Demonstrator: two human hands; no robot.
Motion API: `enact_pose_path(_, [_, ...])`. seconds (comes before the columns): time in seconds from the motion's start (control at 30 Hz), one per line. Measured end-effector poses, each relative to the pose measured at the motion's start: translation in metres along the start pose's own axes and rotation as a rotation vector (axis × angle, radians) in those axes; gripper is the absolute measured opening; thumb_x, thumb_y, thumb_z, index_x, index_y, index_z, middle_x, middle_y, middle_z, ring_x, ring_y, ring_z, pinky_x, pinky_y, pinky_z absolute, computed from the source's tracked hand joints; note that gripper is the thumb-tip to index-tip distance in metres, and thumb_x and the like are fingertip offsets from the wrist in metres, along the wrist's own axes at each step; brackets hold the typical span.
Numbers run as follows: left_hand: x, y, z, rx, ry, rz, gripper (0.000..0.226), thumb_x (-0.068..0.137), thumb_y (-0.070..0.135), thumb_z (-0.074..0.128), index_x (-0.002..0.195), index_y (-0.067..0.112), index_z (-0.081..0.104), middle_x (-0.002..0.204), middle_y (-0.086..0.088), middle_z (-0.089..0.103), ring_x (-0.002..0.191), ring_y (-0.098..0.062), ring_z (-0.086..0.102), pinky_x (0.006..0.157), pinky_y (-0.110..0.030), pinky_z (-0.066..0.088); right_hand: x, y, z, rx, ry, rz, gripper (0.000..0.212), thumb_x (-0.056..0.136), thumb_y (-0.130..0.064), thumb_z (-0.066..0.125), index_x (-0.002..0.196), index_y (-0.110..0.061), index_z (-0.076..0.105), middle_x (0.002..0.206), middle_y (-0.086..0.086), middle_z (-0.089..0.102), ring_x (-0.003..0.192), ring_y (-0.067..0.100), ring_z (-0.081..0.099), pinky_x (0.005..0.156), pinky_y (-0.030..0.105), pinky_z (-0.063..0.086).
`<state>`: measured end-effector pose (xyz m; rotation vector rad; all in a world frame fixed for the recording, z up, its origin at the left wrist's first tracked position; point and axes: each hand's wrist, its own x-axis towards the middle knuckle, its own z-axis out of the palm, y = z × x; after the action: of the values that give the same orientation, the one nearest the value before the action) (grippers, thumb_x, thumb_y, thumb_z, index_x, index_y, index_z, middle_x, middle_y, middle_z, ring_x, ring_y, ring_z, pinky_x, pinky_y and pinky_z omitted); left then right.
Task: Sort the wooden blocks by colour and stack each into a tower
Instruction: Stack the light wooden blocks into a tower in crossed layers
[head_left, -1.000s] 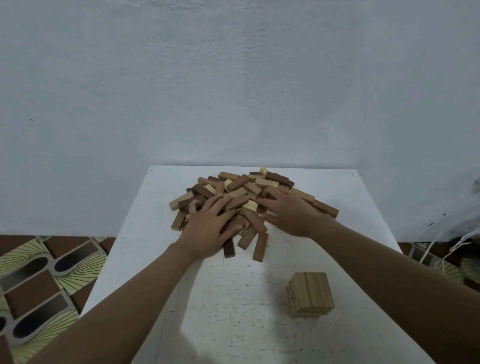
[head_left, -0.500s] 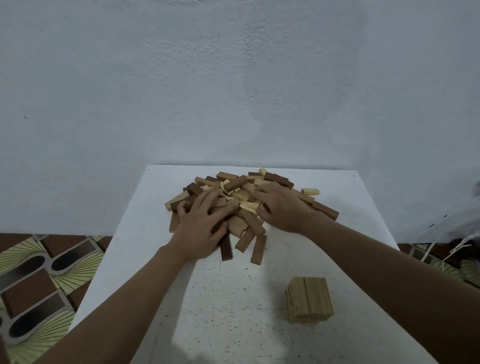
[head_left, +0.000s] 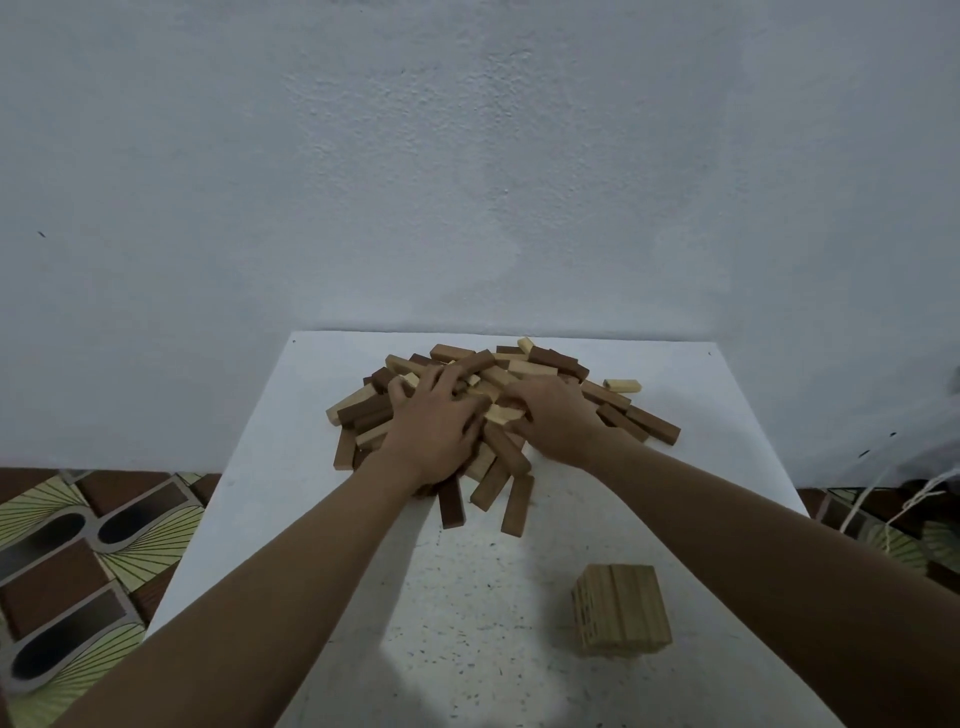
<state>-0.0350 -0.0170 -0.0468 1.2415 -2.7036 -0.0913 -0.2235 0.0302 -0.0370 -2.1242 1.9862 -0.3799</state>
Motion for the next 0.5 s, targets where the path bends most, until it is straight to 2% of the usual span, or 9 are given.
enact_pose_path(0.07, [0.008,0.004,-0.004,0.043,-0.028,0.002,0.032,0.101,0.036,0.048,0.128,0.039,0.064,0.156,-0.003,0.032,0.141,-0.028,0.026,0.108,-0.058,0.018,0.000,0.001,0.000,0.044,0.025,0.029,0.028,0.082,-0.022,0.077,0.109,-0.021,0.067,0.102,-0.004,0.067,0.098,0.020,0.060,0.086,0.042,0.046])
enact_pose_path(0.17, [0.015,0.005,-0.007,0.065,0.021,0.024,0.026,0.098,0.033,0.054,0.113,0.037,0.074,0.145,0.001,0.044,0.135,-0.026,0.034,0.106,-0.056,0.013,0.000,0.003,0.003,0.078,0.065,0.048,0.029,0.076,-0.020,0.084,0.102,-0.020,0.071,0.095,-0.004,0.068,0.096,0.020,0.060,0.087,0.045,0.047])
enact_pose_path(0.3, [0.013,0.000,-0.002,0.049,0.043,0.069,0.022,0.096,0.024,0.058,0.111,0.026,0.074,0.132,-0.002,0.053,0.128,-0.028,0.042,0.100,-0.052,0.015,-0.005,0.006,0.002,0.140,0.182,0.046,0.021,0.078,-0.010,0.079,0.099,-0.014,0.074,0.095,0.001,0.070,0.095,0.022,0.057,0.088,0.045,0.047])
enact_pose_path(0.37, [0.010,-0.001,-0.003,-0.006,0.096,0.075,0.021,0.095,0.018,0.057,0.111,0.020,0.070,0.129,-0.005,0.056,0.124,-0.029,0.044,0.097,-0.054,0.021,-0.006,0.003,-0.004,0.239,0.260,0.073,0.021,0.084,-0.007,0.074,0.105,-0.010,0.074,0.101,0.006,0.071,0.094,0.020,0.060,0.088,0.035,0.050])
enact_pose_path(0.43, [0.007,0.000,-0.011,-0.051,0.128,0.054,0.020,0.098,0.019,0.054,0.113,0.022,0.066,0.127,0.000,0.056,0.121,-0.024,0.040,0.095,-0.052,0.022,-0.010,-0.004,-0.016,0.341,0.286,0.120,0.024,0.088,-0.005,0.070,0.112,-0.007,0.072,0.109,0.007,0.069,0.093,0.015,0.058,0.087,0.010,0.044])
enact_pose_path(0.47, [0.006,-0.001,-0.018,-0.068,0.146,0.040,0.019,0.100,0.023,0.052,0.115,0.025,0.065,0.125,0.004,0.057,0.118,-0.021,0.040,0.094,-0.049,0.022,-0.012,-0.009,-0.023,0.366,0.287,0.136,0.025,0.090,-0.005,0.069,0.115,-0.008,0.071,0.110,0.006,0.068,0.093,0.013,0.058,0.085,0.006,0.042])
enact_pose_path(0.5, [0.002,-0.002,-0.023,-0.094,0.165,0.020,0.019,0.102,0.027,0.051,0.115,0.029,0.063,0.119,0.008,0.058,0.113,-0.019,0.042,0.091,-0.046,0.022,-0.015,-0.015,-0.029,0.382,0.276,0.145,0.026,0.091,-0.005,0.068,0.116,-0.010,0.071,0.109,0.003,0.068,0.094,0.012,0.058,0.086,0.010,0.044])
